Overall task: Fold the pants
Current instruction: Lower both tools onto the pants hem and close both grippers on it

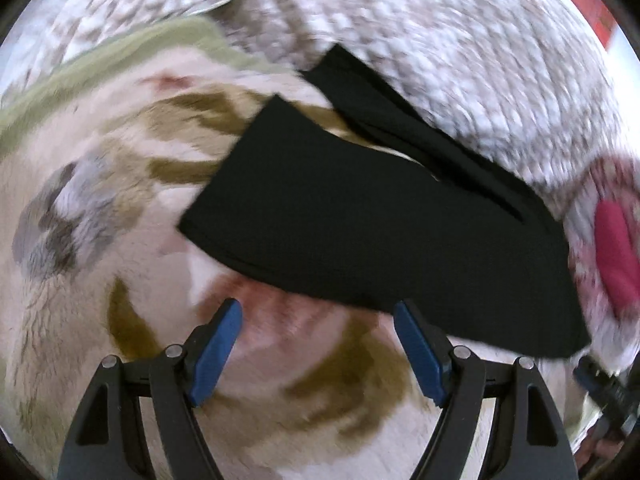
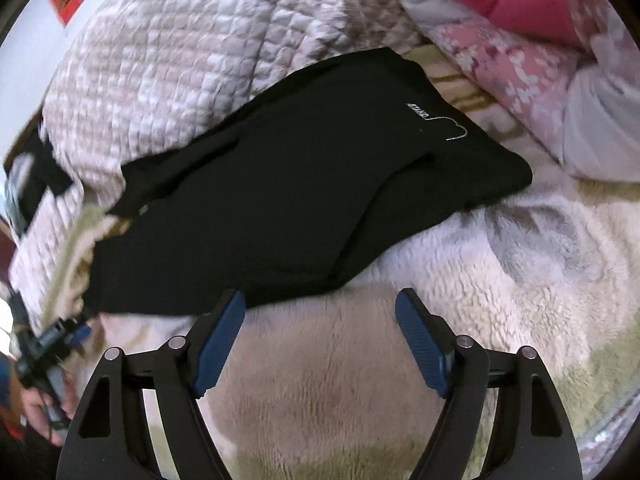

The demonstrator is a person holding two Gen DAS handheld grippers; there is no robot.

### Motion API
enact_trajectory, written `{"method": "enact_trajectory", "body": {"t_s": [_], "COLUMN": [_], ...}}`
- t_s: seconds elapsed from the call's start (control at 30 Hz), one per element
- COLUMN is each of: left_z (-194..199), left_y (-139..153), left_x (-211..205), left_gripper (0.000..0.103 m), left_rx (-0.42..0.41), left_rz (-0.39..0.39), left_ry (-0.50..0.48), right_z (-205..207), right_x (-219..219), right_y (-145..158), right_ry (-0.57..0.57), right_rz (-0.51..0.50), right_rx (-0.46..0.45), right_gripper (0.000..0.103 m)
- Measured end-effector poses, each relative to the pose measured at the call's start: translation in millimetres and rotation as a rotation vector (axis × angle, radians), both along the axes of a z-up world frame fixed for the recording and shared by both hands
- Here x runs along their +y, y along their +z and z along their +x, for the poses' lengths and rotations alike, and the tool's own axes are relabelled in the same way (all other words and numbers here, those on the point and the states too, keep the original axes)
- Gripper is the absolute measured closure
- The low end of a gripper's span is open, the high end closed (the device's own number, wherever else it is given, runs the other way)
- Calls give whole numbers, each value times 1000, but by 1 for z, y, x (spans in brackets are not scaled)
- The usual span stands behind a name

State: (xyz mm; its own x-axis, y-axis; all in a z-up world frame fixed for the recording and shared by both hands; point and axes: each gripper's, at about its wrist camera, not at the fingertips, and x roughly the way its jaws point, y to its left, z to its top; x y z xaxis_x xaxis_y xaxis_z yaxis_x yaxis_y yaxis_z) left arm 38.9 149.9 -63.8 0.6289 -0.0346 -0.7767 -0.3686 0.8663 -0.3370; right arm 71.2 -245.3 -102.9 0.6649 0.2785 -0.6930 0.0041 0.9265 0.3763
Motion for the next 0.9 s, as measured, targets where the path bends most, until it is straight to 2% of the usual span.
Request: {"method": "enact_trajectory", "body": {"t_s": [0.13,0.3,0.4,0.43,0.47,0.5,0.53,0.57,0.6,0.67,0.77,0.9], "left_z": [7,22,33,35,38,41,43,45,48,51,52,37], "left_y": [-6,-8,-8,-8,-8,-8,-8,-8,-8,-10,-4,24], "left_x": [16,22,20,20,20,21,24,25,27,32,31,25], "left_gripper": [23,24,28,30,39,48,53,65,80,94,96,97], "left_rx": [-33,-60,-54,-56,-54,-46,-45,-44,-36,-18,2,-32], "left_rz": [-70,-83,-44,-29,-16,-6,-4,-3,3,3,17,54], "left_ry": [36,61,61,61,62,71,78,81,86,96,93,73], "right_z": [14,33,42,45,49,52,54,55,56,57,51,30], "right_x": [-7,-27,-35,-39,-43,-48,-53,-57,-59,-63,-64,-63], "right_y": [4,6,6,6,4,2,1,0,0,0,10,31], "right_ry": [-27,-79,-123,-138,-158,-176,-189,-203,-208,-214,-212,-184], "right_rz": [43,109,122,123,130,144,151,154,158,169,185,211], "right_rx": [-37,-75,-77,-74,-64,-54,-49,-45,-44,-44,-54,-85], "right_gripper": [25,25,35,44,52,57,65,75,78,95,98,98]}}
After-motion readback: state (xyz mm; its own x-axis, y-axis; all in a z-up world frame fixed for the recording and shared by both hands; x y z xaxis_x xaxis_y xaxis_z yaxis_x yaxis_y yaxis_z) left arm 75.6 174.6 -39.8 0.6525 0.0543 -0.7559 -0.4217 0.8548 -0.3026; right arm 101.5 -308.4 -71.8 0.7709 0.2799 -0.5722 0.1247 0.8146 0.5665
